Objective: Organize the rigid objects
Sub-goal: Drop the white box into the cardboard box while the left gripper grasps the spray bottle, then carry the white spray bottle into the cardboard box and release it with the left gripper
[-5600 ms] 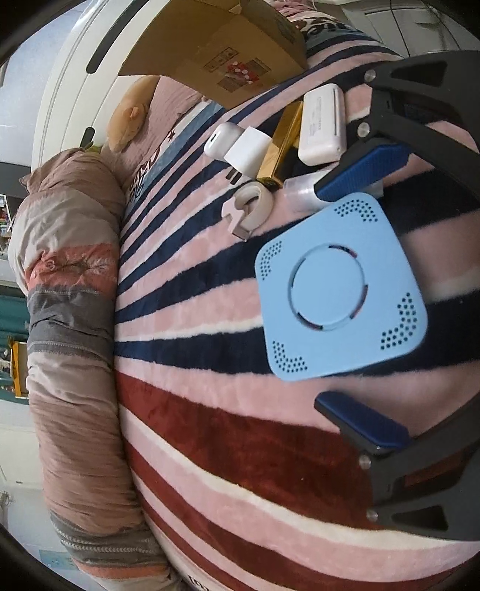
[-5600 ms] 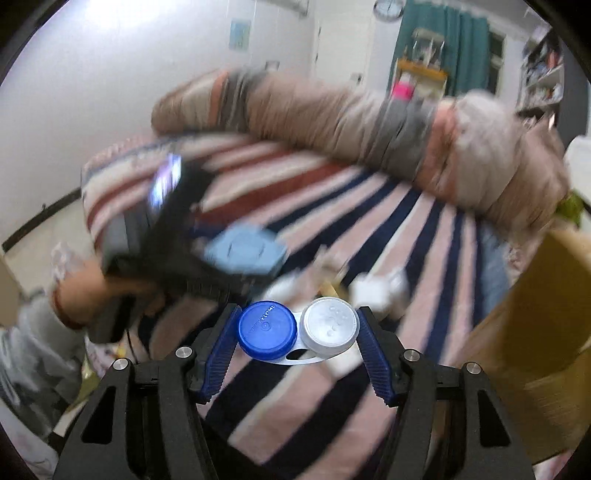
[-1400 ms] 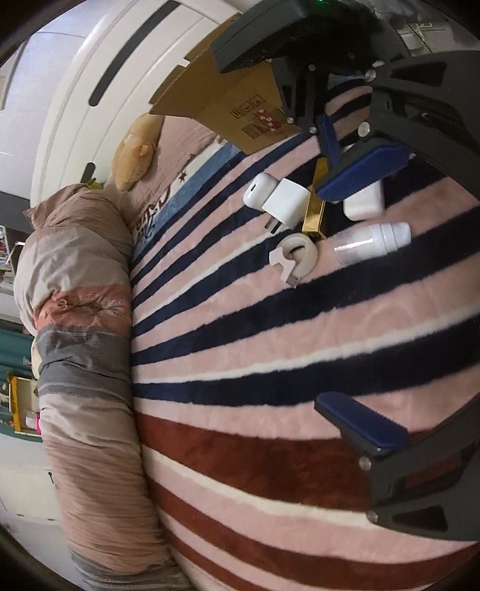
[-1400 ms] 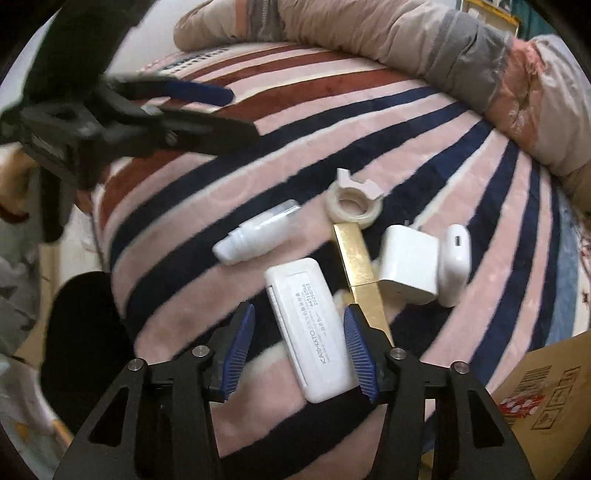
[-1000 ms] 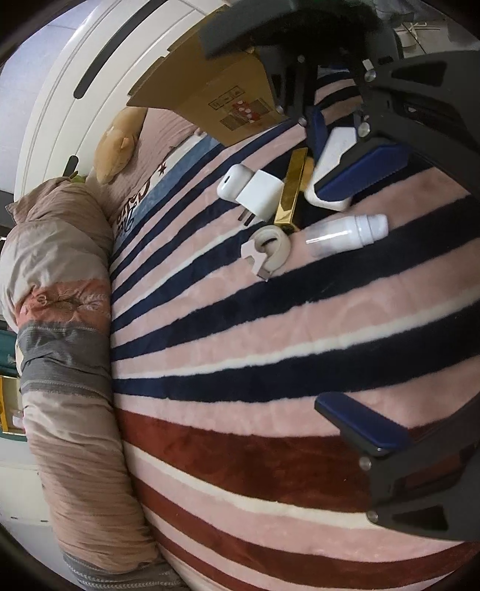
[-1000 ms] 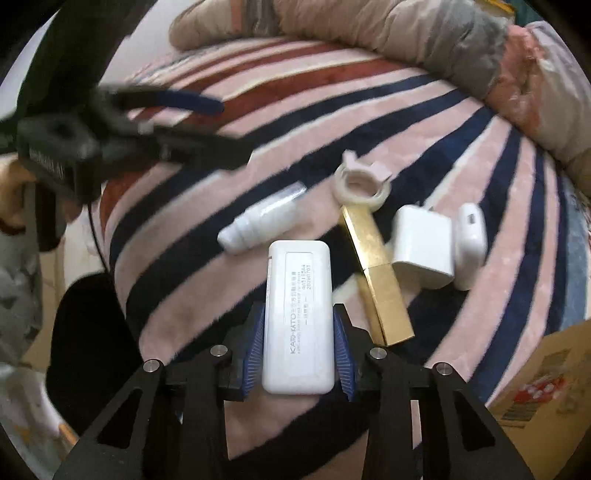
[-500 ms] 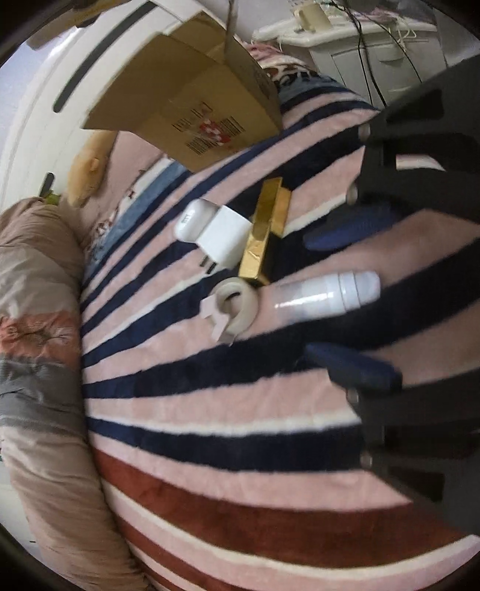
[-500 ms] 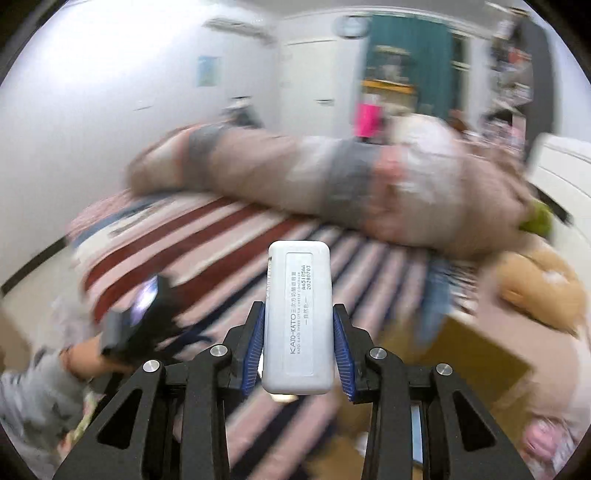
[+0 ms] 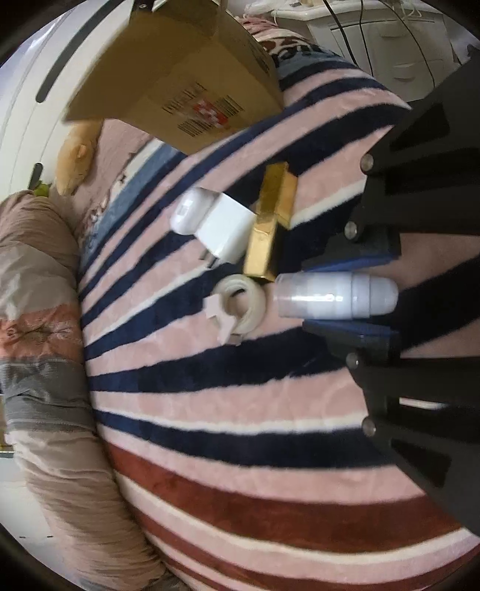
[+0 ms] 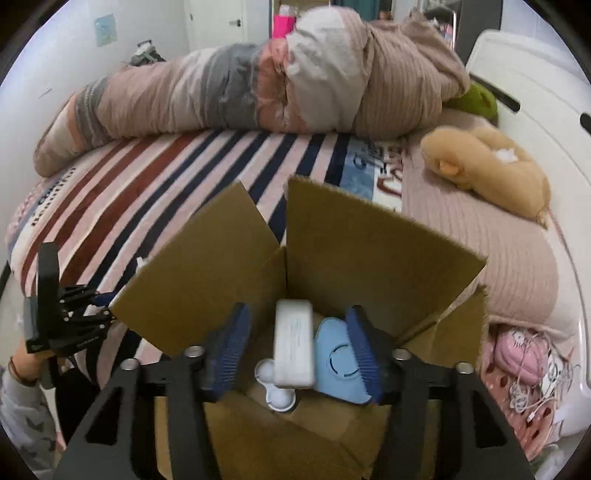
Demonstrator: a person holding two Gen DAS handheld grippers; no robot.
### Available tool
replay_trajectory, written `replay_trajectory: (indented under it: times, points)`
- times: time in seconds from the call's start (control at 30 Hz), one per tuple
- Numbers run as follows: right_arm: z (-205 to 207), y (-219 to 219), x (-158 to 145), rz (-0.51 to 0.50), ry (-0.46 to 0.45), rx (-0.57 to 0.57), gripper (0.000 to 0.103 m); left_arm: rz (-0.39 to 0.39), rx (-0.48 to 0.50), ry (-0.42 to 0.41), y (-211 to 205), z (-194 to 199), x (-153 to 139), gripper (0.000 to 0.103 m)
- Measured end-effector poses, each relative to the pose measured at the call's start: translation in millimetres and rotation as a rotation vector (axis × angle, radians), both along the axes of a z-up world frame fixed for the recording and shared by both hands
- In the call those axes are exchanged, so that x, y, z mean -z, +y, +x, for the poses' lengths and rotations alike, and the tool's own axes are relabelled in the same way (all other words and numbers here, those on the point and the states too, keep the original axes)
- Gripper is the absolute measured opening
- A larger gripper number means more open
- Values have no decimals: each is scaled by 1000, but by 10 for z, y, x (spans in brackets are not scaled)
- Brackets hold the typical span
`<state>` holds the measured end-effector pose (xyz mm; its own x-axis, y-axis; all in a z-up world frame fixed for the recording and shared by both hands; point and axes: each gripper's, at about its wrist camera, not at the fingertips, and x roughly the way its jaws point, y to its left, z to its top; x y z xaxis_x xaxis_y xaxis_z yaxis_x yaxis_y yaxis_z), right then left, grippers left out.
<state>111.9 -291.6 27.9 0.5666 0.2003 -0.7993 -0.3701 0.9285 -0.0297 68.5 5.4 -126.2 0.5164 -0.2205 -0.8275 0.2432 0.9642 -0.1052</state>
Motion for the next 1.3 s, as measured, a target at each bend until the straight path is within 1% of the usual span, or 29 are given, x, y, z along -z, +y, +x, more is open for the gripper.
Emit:
replay_trajectory:
  times: [0.07, 0.13, 0.17, 0.2, 0.27, 0.3, 0.37, 0.43, 0.47, 0.53, 0.63, 0.7, 0.77, 0.8, 0.87, 0.93, 1.0, 1.03, 1.07, 1.1, 1.13, 1.17, 1.2, 1.23, 1.3]
  points:
    - [-99, 67, -54, 47, -40, -42, 54, -8, 6, -40, 31, -38, -237, 22]
    - [-244, 180, -136, 128, -58, -116, 54, -20, 17, -80, 63, -68, -498, 22]
    - [-328, 257, -173, 174, -64, -163, 54, -18, 31, -114, 63, -87, -704, 22]
    - [-412, 344, -196, 210, -70, -211, 54, -13, 40, -136, 54, -96, -837, 22]
    - [-592, 551, -208, 246, -95, -308, 54, -8, 84, -190, -2, -109, -1232, 22]
    - [-693, 688, -193, 249, -111, -365, 54, -12, 102, -205, -26, -101, -1369, 22]
    - [-828, 936, -91, 243, -116, -432, 53, -18, 141, -234, -110, -83, -1667, 22]
    - [-904, 1136, 48, 275, -74, -463, 52, -20, 189, -257, -256, -50, -1942, 22]
    - [-938, 1244, 156, 292, -49, -474, 50, -26, 211, -259, -320, -28, -2024, 22]
    - [-991, 1414, 353, 275, -40, -493, 48, -40, 278, -254, -543, 16, -2181, 22]
    - [-972, 1631, 727, 228, -16, -479, 48, -46, 371, -214, -955, 129, -2249, 22]
    - [-860, 1699, 1017, 183, 17, -421, 46, -52, 423, -171, -1219, 181, -2228, 22]
    - [-678, 1700, 1324, 91, 44, -309, 35, -45, 490, -102, -1547, 293, -2133, 22]
    - [-591, 1683, 1444, 60, 37, -264, 34, -38, 516, -75, -1687, 309, -2085, 22]
    - [-506, 1657, 1557, 25, 12, -248, 34, -31, 572, 13, -1964, 400, -1947, 22]
    - [-424, 1659, 1615, -9, -18, -248, 34, -11, 608, 58, -2142, 436, -1835, 22]
    - [-372, 1659, 1643, -39, -29, -261, 34, 2, 624, 100, -2283, 501, -1726, 22]
    - [-335, 1652, 1646, -45, -18, -266, 34, 3, 624, 115, -2322, 530, -1693, 25]
    - [-275, 1649, 1671, -42, 5, -272, 34, 3, 623, 125, -2340, 550, -1676, 38]
    - [-245, 1632, 1695, -38, 29, -276, 34, 1, 626, 122, -2341, 551, -1663, 45]
    - [-203, 1642, 1667, -32, 44, -279, 33, -5, 630, 111, -2324, 545, -1679, 60]
    - [-178, 1632, 1654, -22, 55, -284, 29, -15, 635, 95, -2290, 539, -1703, 66]
    - [-182, 1607, 1644, -7, 66, -292, 26, -29, 638, 86, -2225, 536, -1711, 67]
    - [-176, 1576, 1632, 19, 87, -306, 22, -50, 631, 76, -2153, 535, -1748, 68]
    - [-162, 1533, 1618, 76, 130, -328, 19, -88, 593, 41, -1926, 550, -1826, 68]
